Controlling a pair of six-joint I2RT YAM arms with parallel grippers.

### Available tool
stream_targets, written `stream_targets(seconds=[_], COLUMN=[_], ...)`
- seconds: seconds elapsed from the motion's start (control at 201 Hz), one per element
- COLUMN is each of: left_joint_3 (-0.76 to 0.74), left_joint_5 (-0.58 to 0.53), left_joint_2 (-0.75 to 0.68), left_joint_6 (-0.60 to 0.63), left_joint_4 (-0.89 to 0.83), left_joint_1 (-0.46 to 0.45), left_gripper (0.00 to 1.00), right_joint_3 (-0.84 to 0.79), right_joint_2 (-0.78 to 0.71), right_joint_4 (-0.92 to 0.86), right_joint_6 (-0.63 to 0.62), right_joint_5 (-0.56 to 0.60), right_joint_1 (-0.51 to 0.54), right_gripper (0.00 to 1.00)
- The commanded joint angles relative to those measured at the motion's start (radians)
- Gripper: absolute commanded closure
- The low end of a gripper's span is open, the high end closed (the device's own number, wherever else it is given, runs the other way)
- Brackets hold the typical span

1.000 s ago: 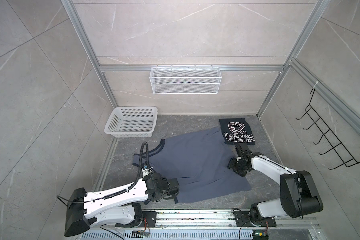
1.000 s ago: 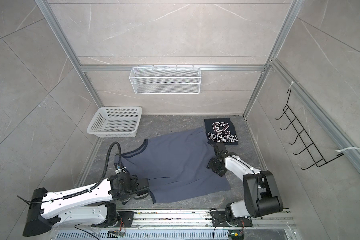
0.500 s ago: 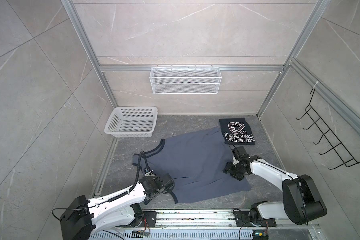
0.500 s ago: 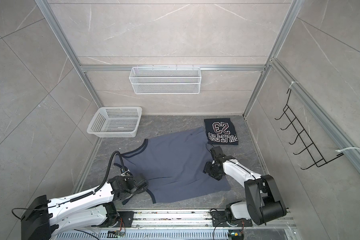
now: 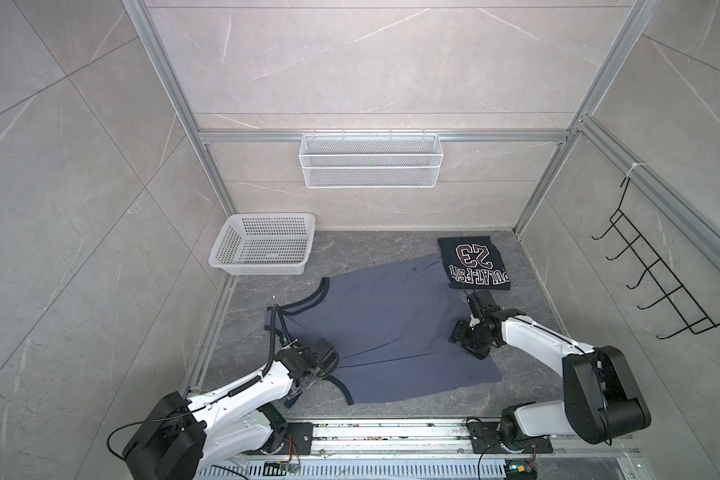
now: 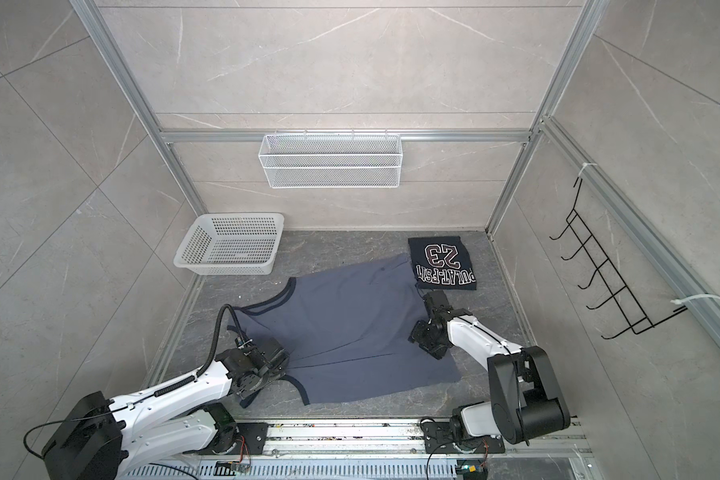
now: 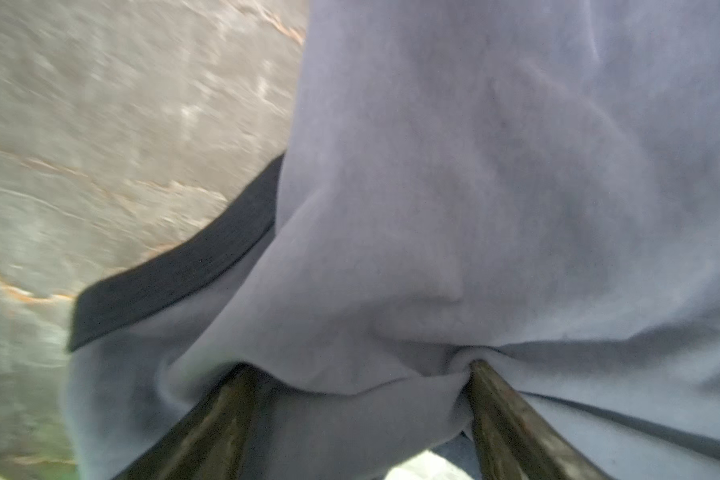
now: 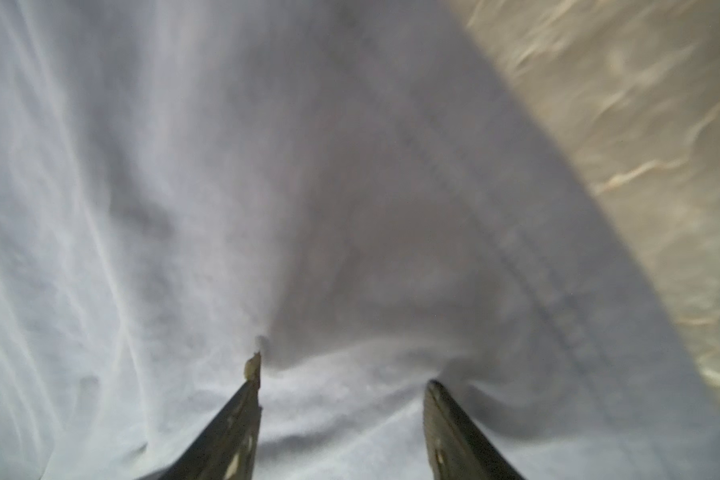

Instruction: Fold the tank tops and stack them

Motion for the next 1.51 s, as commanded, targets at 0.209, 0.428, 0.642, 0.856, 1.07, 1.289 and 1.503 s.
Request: stream_targets(seconds=[0.209,0.428,0.642,0.856,1.07,1.289,1.503], left_joint_3=[0.154,0.085,0.018,-0.015,-0.066,0.014,0.2], left_joint_5=[0.034,-0.003,-0.04,0.046,0.09,-0.008,-0.202], left_joint_2=[-0.152,-0.231,-0.256,-0.14,-0.087,-0.017,0.188], left_joint_6=[0.174,-0.07,-0.175,-0.168,-0.176,-0.129,-0.078], left_joint_4=[-0.065,-0.205,-0.179,-0.078,-0.012,-0.142,-0.312], left_joint_1=[-0.038,-0.086,-0.072,-0.046,-0.038,-0.031,-0.025], left_gripper=[0.07,0.07,0.09,0.09,0.09,0.08,0.09], right_joint_3=[0.039,0.044,0.02,0.01,0.028,0.024,0.02], right_joint_2=[0.058,0.056,0.092,0.108,0.11,0.111,0.095], right_joint_4=[-0.079,-0.077,-0.044,-0.018,-0.025,-0.024,-0.031], right_joint_6=[-0.047,-0.059,-0.099,-0.132,-0.157,-0.163,-0.168], right_joint_5=[0.133,0.153,0.051,-0.005,0.005,0.006,0.008], right_joint_1=[-0.032,-0.036,-0.159,-0.251,-0.282,-0.312,-0.329], right_gripper=[0.35,0.35,0.35,0.35,0.35,0.35,0.35])
